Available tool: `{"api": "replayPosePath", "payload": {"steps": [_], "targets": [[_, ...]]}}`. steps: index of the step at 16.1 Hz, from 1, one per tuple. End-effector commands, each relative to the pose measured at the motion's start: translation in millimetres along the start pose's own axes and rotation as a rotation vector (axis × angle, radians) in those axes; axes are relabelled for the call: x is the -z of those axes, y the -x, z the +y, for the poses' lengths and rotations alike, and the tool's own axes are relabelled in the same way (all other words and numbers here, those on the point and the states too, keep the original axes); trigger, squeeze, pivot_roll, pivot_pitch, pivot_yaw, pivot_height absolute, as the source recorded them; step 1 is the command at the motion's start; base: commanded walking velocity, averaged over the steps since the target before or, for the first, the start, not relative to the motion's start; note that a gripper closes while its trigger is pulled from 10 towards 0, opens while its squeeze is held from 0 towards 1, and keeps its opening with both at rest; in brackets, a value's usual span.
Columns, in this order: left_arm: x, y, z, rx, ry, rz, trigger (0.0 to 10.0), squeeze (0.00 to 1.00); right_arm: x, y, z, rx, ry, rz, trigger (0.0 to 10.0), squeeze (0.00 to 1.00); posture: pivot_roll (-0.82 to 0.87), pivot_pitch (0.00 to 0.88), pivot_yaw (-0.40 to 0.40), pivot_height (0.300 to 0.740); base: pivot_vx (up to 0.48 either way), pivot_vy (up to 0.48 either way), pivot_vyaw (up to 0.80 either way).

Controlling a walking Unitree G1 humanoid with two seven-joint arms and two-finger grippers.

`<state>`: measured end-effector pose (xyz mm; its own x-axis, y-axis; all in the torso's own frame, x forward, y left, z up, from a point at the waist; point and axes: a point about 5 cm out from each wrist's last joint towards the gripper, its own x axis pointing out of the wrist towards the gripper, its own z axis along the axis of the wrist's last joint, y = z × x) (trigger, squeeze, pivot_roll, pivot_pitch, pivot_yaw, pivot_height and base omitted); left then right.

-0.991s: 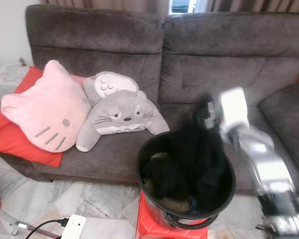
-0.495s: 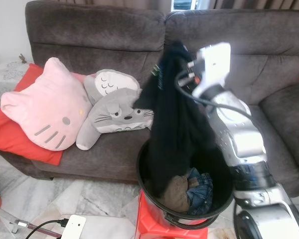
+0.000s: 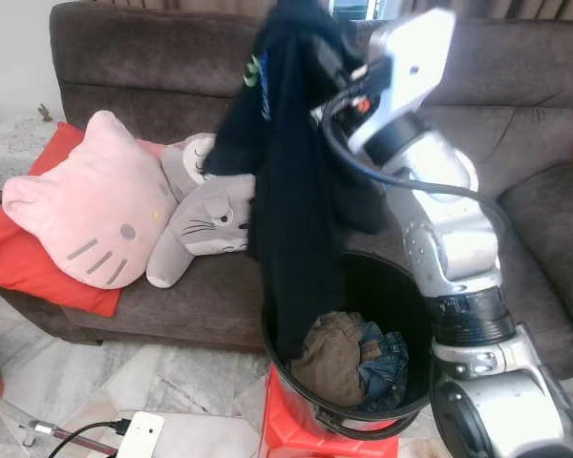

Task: Hang hanger

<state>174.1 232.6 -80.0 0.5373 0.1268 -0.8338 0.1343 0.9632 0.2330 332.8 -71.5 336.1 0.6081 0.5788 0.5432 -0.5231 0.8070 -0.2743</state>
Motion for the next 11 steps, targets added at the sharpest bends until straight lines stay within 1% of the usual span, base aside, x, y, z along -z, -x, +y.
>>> {"api": "replayPosePath", "payload": {"steps": [1,2,3,5,6,7,9,10,11], "targets": [[1.9,0.1,-0.7,-0.003,-0.001,0.008,10.0,0.00,-24.5,-6.0,1.6,-0.022,0.015,-0.108,0.0,0.00,-0.11,0.000,-0.014,0.740,0.000,0.000,0.00],[1.9,0.1,-0.6,-0.003,0.000,0.008,10.0,0.00,-27.5,-6.8,1.6,-0.024,0.014,-0.122,0.0,0.00,-0.11,0.000,-0.014,0.740,0.000,0.000,0.00],[1.8,0.1,-0.7,-0.005,0.000,0.007,10.0,0.00,-36.0,-8.5,0.7,-0.019,-0.005,-0.171,0.0,0.00,-0.11,0.000,-0.014,0.740,0.000,0.000,0.00],[1.5,0.1,-0.5,-0.009,0.000,0.006,10.0,0.00,-46.0,-12.4,-2.2,-0.002,-0.020,-0.229,0.0,0.00,-0.11,0.000,-0.014,0.740,0.000,0.000,0.00],[1.5,0.1,-0.5,-0.009,0.001,0.006,10.0,0.00,-56.3,-18.4,-9.1,0.024,-0.043,-0.282,0.0,0.00,-0.11,0.000,-0.016,0.740,0.000,0.000,0.00],[1.5,0.1,-0.5,-0.009,0.001,0.006,10.0,0.00,-56.3,-18.4,-9.1,0.024,-0.043,-0.282,0.0,0.00,-0.11,0.000,-0.016,0.740,0.000,0.000,0.00],[1.6,0.1,-0.5,-0.012,0.002,0.006,10.0,0.00,-62.5,-24.7,-13.3,0.030,-0.063,-0.312,0.0,0.00,-0.11,0.000,-0.019,0.740,0.000,0.000,0.00],[1.7,0.1,-0.5,-0.015,0.007,0.006,10.0,0.00,-68.4,-33.8,-13.3,0.020,-0.102,-0.343,0.0,0.00,-0.10,0.000,-0.023,0.740,0.000,0.000,0.00],[1.7,0.1,-0.5,-0.017,0.009,0.005,10.0,0.00,-70.8,-37.8,-11.1,0.009,-0.139,-0.362,0.0,0.00,-0.10,0.000,-0.027,0.740,0.000,0.000,0.00]]}}
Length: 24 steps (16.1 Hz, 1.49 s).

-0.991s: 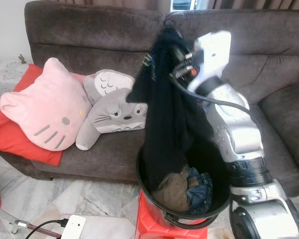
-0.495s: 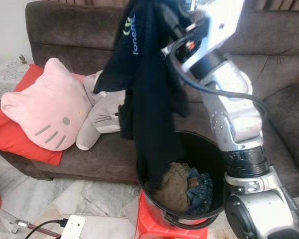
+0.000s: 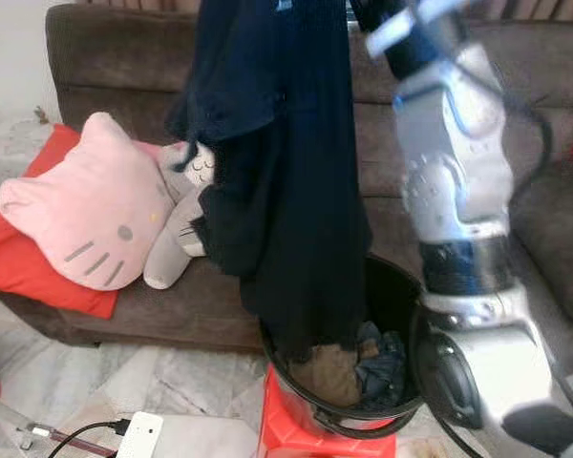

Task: Hang hanger

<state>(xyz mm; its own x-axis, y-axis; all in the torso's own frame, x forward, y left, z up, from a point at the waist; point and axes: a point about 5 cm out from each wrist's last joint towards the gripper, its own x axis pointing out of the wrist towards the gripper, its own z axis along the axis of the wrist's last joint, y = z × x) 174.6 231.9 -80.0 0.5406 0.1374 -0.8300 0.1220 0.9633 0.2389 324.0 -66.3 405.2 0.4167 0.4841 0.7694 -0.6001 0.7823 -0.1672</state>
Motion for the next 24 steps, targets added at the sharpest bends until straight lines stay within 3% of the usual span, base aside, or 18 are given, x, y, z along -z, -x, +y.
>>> {"api": "replayPosePath", "payload": {"steps": [1,3,8,10,14,15,20,21,22,23,24], "targets": [[2.2,0.3,0.0,-0.006,0.003,0.007,10.0,0.00,-9.9,-10.4,6.0,-0.024,-0.049,-0.066,0.0,0.00,-0.10,0.000,-0.027,0.740,0.000,0.000,0.00],[1.6,0.1,-0.2,-0.009,0.007,0.006,10.0,0.00,-6.8,-19.3,23.8,-0.058,-0.176,-0.101,0.0,0.00,-0.09,0.000,-0.032,0.740,0.000,0.000,0.00],[0.8,0.0,-1.1,-0.015,0.016,0.002,10.0,0.00,17.6,-31.6,68.7,-0.144,-0.390,-0.111,0.0,0.00,-0.08,0.000,-0.045,0.740,0.000,0.000,0.00],[0.9,0.0,-1.0,-0.017,0.018,0.002,10.0,0.00,25.7,-32.4,75.1,-0.128,-0.451,-0.100,0.0,0.00,-0.08,0.000,-0.047,0.740,0.000,0.000,0.00],[0.6,0.0,-0.5,-0.016,0.016,0.002,10.0,0.00,60.0,-20.6,61.1,-0.008,-0.401,0.066,0.0,0.00,-0.08,0.000,-0.040,0.740,0.000,0.000,0.00],[0.8,0.1,0.3,-0.016,0.014,0.002,10.0,0.00,72.8,-10.1,54.0,0.028,-0.378,0.145,0.0,0.00,-0.10,0.000,-0.035,0.740,0.000,0.000,0.00],[0.3,-0.1,0.1,-0.011,0.006,0.003,10.0,0.00,81.1,17.6,37.4,0.085,-0.338,0.336,0.0,0.00,-0.12,0.000,-0.023,0.740,0.000,0.000,0.00],[0.0,-0.1,0.0,-0.007,0.002,0.003,10.0,0.00,65.1,50.1,30.1,0.134,-0.335,0.412,0.0,0.00,-0.13,0.000,-0.017,0.740,0.000,0.000,0.00],[-0.1,-0.1,-0.1,-0.005,0.000,0.003,10.0,0.00,61.0,61.5,30.0,0.144,-0.324,0.441,0.0,0.00,-0.13,0.000,-0.017,0.740,0.000,0.000,0.00],[-0.4,-0.2,-0.1,-0.003,-0.003,0.003,10.0,0.00,64.7,94.0,25.4,0.213,-0.306,0.527,0.0,0.00,-0.14,0.000,-0.017,0.740,0.000,0.000,0.00],[-0.5,-0.2,-0.1,-0.002,-0.004,0.003,10.0,0.00,66.8,105.5,22.6,0.242,-0.299,0.557,0.0,0.00,-0.14,0.000,-0.015,0.740,0.000,0.000,0.00]]}}
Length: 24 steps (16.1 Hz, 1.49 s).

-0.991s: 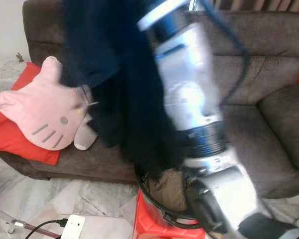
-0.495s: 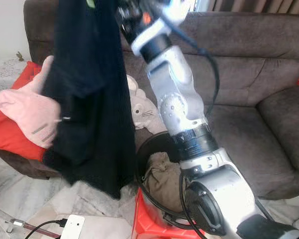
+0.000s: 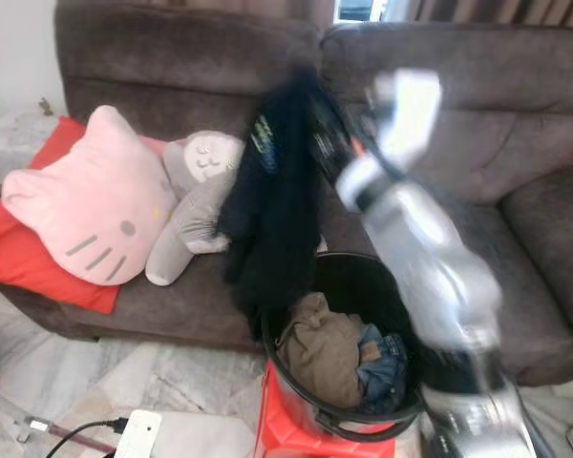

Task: Hang hanger

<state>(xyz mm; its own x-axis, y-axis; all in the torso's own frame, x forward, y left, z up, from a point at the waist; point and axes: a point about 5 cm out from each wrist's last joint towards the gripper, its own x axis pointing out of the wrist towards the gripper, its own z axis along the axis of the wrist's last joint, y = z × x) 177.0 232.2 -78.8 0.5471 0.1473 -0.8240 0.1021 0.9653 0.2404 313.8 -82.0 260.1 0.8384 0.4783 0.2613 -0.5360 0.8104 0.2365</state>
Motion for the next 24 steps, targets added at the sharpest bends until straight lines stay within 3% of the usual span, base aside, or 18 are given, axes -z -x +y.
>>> {"api": "replayPosePath", "payload": {"steps": [1,2,5,8,10,11,13,24], "targets": [[1.9,0.2,-0.8,0.011,-0.023,0.009,10.0,0.00,1.5,18.5,-11.6,0.082,0.018,0.011,0.0,0.00,-0.15,0.000,-0.013,0.740,0.000,0.000,0.00],[1.8,0.2,-0.6,0.013,-0.026,0.009,10.0,0.00,6.2,29.6,-20.3,0.142,0.019,0.033,0.0,0.00,-0.15,0.000,-0.011,0.740,0.000,0.000,0.00],[2.2,0.3,-0.1,0.016,-0.038,0.010,10.0,0.00,17.8,95.3,-62.8,0.527,0.091,0.143,0.0,0.00,-0.16,0.000,-0.011,0.740,0.000,0.000,0.00],[2.6,0.4,0.1,0.017,-0.043,0.011,10.0,0.00,24.5,142.3,-84.9,0.781,0.143,0.173,0.0,0.00,-0.16,0.000,-0.013,0.740,0.000,0.000,0.00],[2.8,0.4,0.3,0.018,-0.045,0.012,10.0,0.00,28.8,164.0,-89.0,0.862,0.137,0.223,0.0,0.00,-0.17,0.000,-0.013,0.740,0.000,0.000,0.00],[2.8,0.4,0.3,0.019,-0.048,0.012,10.0,0.00,39.1,171.5,-81.0,0.759,0.138,0.339,0.0,0.00,-0.18,0.000,-0.012,0.740,0.000,0.000,0.00],[2.9,0.5,0.5,0.021,-0.052,0.013,10.0,0.00,60.1,181.1,-67.6,0.563,0.131,0.561,0.0,0.00,-0.18,0.000,-0.011,0.740,0.000,0.000,0.00],[2.9,0.5,0.5,0.021,-0.052,0.013,10.0,0.00,60.1,181.1,-67.6,0.563,0.131,0.561,0.0,0.00,-0.18,0.000,-0.011,0.740,0.000,0.000,0.00]]}}
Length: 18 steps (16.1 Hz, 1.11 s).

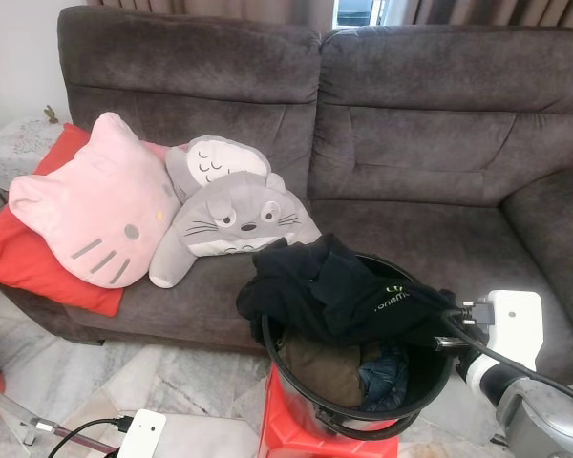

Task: Hang hanger

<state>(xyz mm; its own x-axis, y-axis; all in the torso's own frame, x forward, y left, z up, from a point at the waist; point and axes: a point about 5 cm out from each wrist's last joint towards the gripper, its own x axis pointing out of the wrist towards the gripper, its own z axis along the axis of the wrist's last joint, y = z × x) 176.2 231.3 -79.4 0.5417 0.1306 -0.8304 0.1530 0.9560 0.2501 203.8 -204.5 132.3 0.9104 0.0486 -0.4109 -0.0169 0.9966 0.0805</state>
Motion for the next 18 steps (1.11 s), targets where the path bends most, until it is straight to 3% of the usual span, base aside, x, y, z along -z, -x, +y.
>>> {"api": "replayPosePath", "payload": {"steps": [1,7,8,9,18], "targets": [[2.2,0.4,1.5,0.002,-0.002,0.009,10.0,0.00,-7.5,3.0,2.1,-0.009,0.014,-0.031,0.0,0.00,-0.18,0.000,-0.011,0.740,0.000,0.000,0.00],[2.2,0.4,1.5,0.002,-0.002,0.009,10.0,0.00,-7.5,3.0,2.1,-0.009,0.014,-0.031,0.0,0.00,-0.18,0.000,-0.011,0.740,0.000,0.000,0.00],[2.9,0.5,1.7,0.005,-0.009,0.011,10.0,0.00,19.9,6.1,-17.4,0.165,0.090,0.093,0.0,0.00,-0.18,0.000,-0.015,0.740,0.000,0.000,0.00],[3.8,0.7,1.8,0.008,-0.014,0.013,10.0,0.00,45.7,10.5,-44.5,0.498,0.092,0.156,0.0,0.00,-0.18,0.000,-0.015,0.740,0.000,0.000,0.00],[3.7,0.7,2.3,0.006,-0.013,0.012,10.0,0.00,53.4,5.3,-41.8,0.499,0.114,0.178,0.0,0.00,-0.17,0.000,-0.016,0.740,0.000,0.000,0.00]]}}
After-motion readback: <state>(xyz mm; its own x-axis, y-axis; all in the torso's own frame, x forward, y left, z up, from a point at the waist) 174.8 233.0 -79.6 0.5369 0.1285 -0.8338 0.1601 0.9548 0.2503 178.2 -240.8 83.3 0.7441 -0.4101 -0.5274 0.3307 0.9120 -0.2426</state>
